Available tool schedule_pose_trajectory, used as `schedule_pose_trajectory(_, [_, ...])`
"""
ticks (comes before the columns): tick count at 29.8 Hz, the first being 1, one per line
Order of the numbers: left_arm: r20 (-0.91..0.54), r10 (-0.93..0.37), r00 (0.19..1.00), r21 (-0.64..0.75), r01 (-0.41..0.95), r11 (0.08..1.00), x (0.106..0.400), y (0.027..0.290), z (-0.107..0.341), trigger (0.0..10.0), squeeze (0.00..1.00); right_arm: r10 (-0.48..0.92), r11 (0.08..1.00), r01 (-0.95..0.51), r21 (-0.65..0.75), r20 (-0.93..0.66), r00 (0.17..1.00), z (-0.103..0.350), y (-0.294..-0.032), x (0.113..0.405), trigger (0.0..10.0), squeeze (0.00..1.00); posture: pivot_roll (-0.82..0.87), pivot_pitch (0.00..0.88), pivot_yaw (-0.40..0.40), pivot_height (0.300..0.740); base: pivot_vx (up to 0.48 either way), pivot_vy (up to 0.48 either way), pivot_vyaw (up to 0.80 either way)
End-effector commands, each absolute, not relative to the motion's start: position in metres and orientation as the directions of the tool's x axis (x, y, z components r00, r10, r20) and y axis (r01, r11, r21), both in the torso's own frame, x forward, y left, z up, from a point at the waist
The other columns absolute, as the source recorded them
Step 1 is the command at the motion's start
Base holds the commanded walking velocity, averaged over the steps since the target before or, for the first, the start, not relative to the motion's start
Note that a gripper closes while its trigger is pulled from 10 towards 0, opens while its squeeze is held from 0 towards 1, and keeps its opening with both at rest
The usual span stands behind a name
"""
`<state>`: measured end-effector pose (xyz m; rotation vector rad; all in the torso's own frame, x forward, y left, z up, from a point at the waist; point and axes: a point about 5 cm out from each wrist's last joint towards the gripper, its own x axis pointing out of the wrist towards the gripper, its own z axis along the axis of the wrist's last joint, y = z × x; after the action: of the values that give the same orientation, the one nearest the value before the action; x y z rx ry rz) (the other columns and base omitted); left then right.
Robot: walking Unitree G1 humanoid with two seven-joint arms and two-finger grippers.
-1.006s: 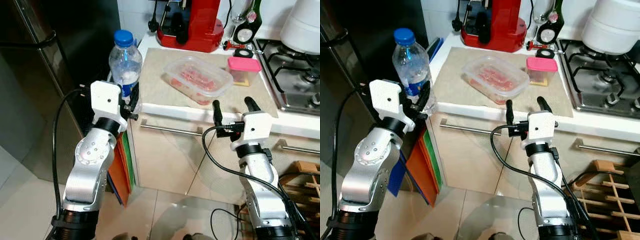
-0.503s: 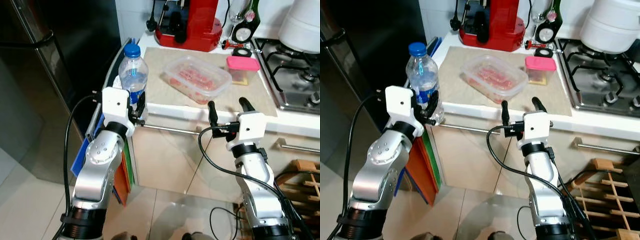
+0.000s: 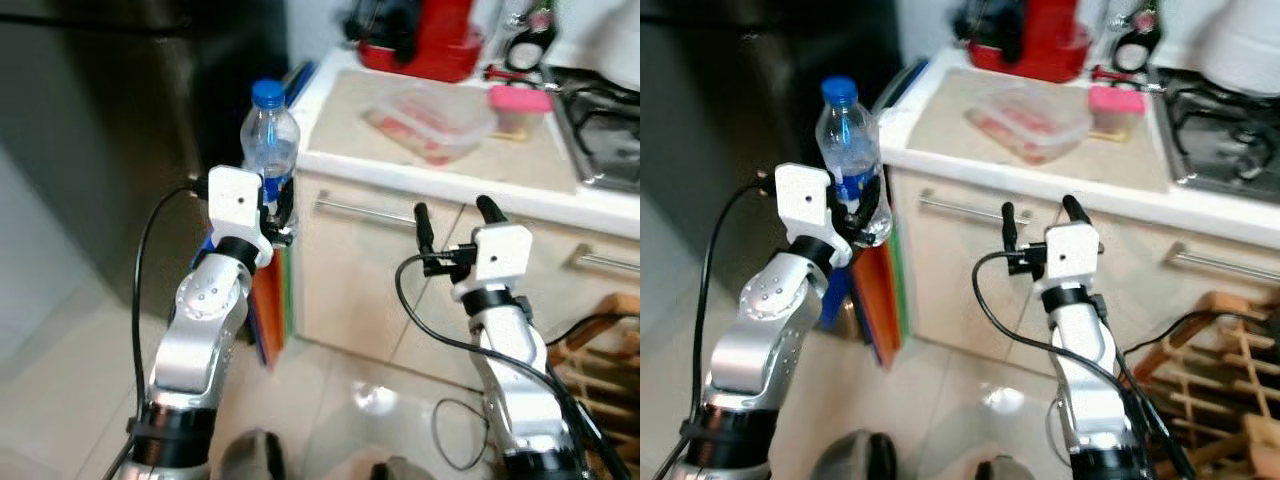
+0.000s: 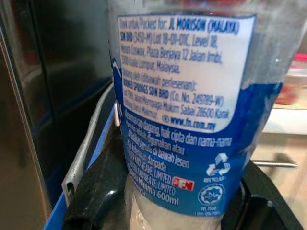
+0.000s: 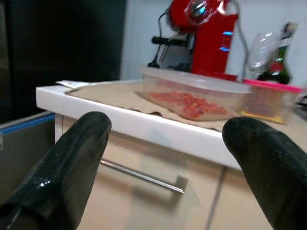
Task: Restocking fridge
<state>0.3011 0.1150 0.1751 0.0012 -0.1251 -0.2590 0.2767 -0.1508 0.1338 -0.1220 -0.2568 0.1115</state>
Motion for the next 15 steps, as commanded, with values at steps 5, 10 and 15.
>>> schedule_pose_trajectory(5, [0.163, -0.260, 0.952, 0.022, 0.260, 0.965, 0.3033, 0.1142, 0.1848, 10.0, 0.00, 0.124, 0.987, -0.095, -0.128, 0.241, 0.963, 0.1337, -0.1506, 0.2776, 10.0, 0.00, -0.04, 0.013, -0.003, 0.731, -0.296, 0.000, 0.00])
schedule_pose_trajectory(10, [0.165, -0.268, 0.949, 0.023, 0.268, 0.963, 0.3039, 0.1125, 0.1845, 10.0, 0.00, 0.124, 0.987, -0.095, -0.130, 0.239, 0.963, 0.1331, -0.1508, 0.2782, 10.0, 0.00, -0.04, 0.010, -0.003, 0.731, -0.295, 0.000, 0.00])
schedule_pose_trajectory(15, [0.165, -0.272, 0.948, 0.023, 0.272, 0.962, 0.3052, 0.1112, 0.1844, 10.0, 0.00, 0.125, 0.986, -0.095, -0.133, 0.235, 0.964, 0.1320, -0.1512, 0.2786, 10.0, 0.00, -0.04, 0.010, -0.003, 0.731, -0.307, 0.000, 0.00])
